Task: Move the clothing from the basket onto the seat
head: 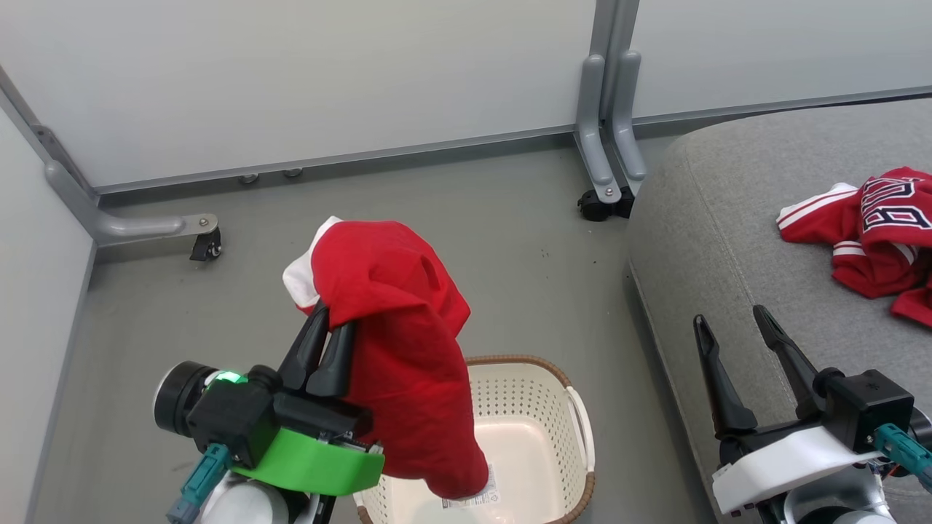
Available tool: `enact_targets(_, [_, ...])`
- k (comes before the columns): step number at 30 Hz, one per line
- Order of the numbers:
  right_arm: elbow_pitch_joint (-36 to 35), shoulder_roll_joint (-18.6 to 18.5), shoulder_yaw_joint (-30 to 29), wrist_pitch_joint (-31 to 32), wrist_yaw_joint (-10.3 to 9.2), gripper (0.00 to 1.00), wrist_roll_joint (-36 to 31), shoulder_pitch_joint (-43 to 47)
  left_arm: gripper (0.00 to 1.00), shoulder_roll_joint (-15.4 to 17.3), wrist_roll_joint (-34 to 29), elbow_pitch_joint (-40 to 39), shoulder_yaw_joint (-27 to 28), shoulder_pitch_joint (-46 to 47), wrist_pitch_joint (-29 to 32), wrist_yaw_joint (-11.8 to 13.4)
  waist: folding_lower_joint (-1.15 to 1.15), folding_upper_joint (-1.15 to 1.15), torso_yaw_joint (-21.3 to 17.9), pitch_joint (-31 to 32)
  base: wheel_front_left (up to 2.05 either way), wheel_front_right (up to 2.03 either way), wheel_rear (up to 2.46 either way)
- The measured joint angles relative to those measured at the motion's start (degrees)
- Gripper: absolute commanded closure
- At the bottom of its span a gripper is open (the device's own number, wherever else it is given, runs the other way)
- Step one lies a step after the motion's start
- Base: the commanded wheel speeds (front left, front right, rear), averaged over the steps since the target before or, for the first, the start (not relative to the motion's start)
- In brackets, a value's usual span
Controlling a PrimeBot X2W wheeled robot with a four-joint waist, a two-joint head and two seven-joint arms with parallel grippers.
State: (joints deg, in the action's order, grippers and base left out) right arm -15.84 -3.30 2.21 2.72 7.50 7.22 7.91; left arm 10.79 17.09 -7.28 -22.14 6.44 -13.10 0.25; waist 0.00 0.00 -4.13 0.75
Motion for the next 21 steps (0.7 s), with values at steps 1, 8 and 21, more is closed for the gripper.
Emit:
enact_targets(1, [0.0, 0.01, -0.03, 0.04, 0.0, 0.0, 0.0, 0.0, 1.0, 0.03, 0.0, -0.02, -0.01, 0.0, 0.0, 0.01, 0.0, 0.0, -0.02, -0.03, 0.0, 0.0, 0.0])
enact_targets(8, [0.05, 0.05, -0.27, 0.07, 0.0, 0.0, 0.12, 0.0, 1.0, 0.16, 0.2, -0.3, -0.29, 0.01, -0.02, 0.01, 0.0, 0.0, 0.18, -0.31, 0.0, 0.0, 0.0])
enact_targets(21, [5.47, -4.75, 15.51, 1.74, 0.0, 0.0, 7.12, -8.4, 1.0, -0.58, -0.01, -0.36, -2.33, 3.11, -0.44, -1.27, 0.0, 0.0, 3.31, -2.08, 0.0, 0.0, 0.0])
